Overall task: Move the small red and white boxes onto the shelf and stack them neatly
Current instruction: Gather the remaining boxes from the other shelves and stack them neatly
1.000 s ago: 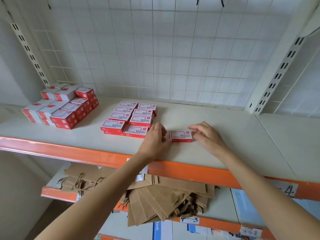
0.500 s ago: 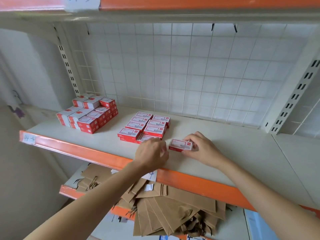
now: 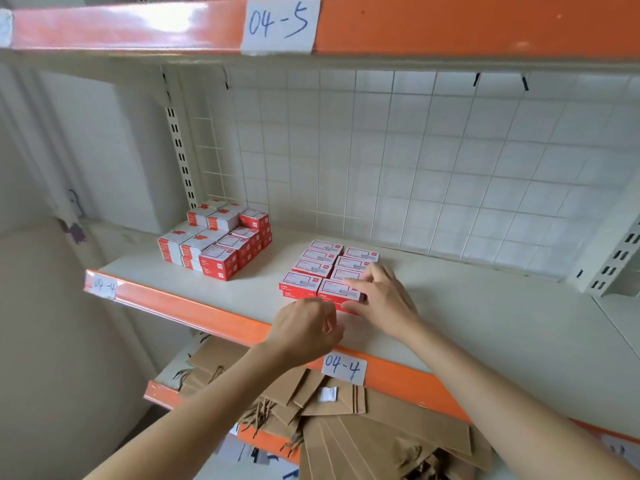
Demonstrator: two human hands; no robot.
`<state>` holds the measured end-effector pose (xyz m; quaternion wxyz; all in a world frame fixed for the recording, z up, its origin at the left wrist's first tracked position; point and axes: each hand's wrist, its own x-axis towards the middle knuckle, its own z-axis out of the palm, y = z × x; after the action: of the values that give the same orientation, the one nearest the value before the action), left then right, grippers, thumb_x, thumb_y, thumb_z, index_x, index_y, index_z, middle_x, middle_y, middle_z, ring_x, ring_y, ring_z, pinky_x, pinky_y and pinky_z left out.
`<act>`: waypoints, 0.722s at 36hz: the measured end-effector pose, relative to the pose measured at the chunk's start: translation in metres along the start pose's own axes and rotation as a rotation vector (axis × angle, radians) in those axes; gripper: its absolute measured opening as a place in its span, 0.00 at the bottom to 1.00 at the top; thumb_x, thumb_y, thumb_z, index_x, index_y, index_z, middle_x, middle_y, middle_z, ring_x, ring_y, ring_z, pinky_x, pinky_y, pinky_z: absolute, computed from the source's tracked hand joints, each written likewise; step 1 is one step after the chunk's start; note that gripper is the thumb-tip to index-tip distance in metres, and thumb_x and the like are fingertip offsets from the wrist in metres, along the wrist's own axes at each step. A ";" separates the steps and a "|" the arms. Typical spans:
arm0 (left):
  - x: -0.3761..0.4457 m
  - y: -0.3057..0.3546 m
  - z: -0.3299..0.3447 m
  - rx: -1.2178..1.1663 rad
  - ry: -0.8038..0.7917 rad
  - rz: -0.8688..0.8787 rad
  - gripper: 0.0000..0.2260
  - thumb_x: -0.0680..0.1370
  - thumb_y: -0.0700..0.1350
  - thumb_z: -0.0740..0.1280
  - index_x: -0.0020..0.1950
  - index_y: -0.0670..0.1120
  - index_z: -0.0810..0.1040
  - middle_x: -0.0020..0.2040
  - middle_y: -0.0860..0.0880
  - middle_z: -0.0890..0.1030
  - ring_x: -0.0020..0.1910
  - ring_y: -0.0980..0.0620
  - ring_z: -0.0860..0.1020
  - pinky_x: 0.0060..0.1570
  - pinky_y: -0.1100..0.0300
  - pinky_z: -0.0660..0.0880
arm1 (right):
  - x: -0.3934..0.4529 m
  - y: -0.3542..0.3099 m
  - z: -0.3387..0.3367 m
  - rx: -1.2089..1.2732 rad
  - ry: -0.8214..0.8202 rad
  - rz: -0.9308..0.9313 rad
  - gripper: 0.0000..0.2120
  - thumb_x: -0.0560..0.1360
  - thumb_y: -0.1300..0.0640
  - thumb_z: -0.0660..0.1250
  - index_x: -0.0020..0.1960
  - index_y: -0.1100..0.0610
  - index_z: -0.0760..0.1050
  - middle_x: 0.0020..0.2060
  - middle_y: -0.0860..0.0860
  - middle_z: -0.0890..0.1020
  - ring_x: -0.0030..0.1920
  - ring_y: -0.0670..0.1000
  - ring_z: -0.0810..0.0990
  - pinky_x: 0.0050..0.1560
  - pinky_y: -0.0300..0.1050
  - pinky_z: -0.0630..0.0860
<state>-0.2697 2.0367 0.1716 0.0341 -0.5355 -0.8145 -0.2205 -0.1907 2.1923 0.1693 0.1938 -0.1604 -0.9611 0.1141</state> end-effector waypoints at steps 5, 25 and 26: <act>0.007 0.003 0.005 -0.013 -0.018 0.053 0.08 0.76 0.50 0.64 0.42 0.47 0.77 0.44 0.51 0.79 0.42 0.51 0.78 0.40 0.59 0.73 | -0.009 0.009 -0.008 -0.037 0.007 -0.019 0.26 0.71 0.44 0.69 0.66 0.54 0.73 0.55 0.52 0.74 0.58 0.54 0.69 0.59 0.48 0.69; 0.035 0.244 0.066 0.097 -0.113 0.440 0.10 0.78 0.52 0.61 0.52 0.48 0.78 0.52 0.50 0.79 0.51 0.49 0.77 0.43 0.60 0.69 | -0.228 0.152 -0.156 -0.309 -0.114 0.154 0.11 0.75 0.57 0.60 0.57 0.54 0.74 0.56 0.47 0.76 0.59 0.50 0.69 0.57 0.47 0.68; 0.035 0.266 0.072 0.086 -0.117 0.467 0.10 0.78 0.52 0.61 0.52 0.48 0.78 0.51 0.50 0.79 0.51 0.49 0.77 0.43 0.60 0.70 | -0.245 0.165 -0.168 -0.325 -0.098 0.173 0.11 0.75 0.57 0.60 0.56 0.54 0.75 0.56 0.47 0.77 0.58 0.50 0.70 0.57 0.47 0.69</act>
<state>-0.0354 2.1830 0.2026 0.0596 -0.7194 -0.6777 -0.1403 0.1357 2.2842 0.1919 0.1079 -0.2656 -0.9578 -0.0188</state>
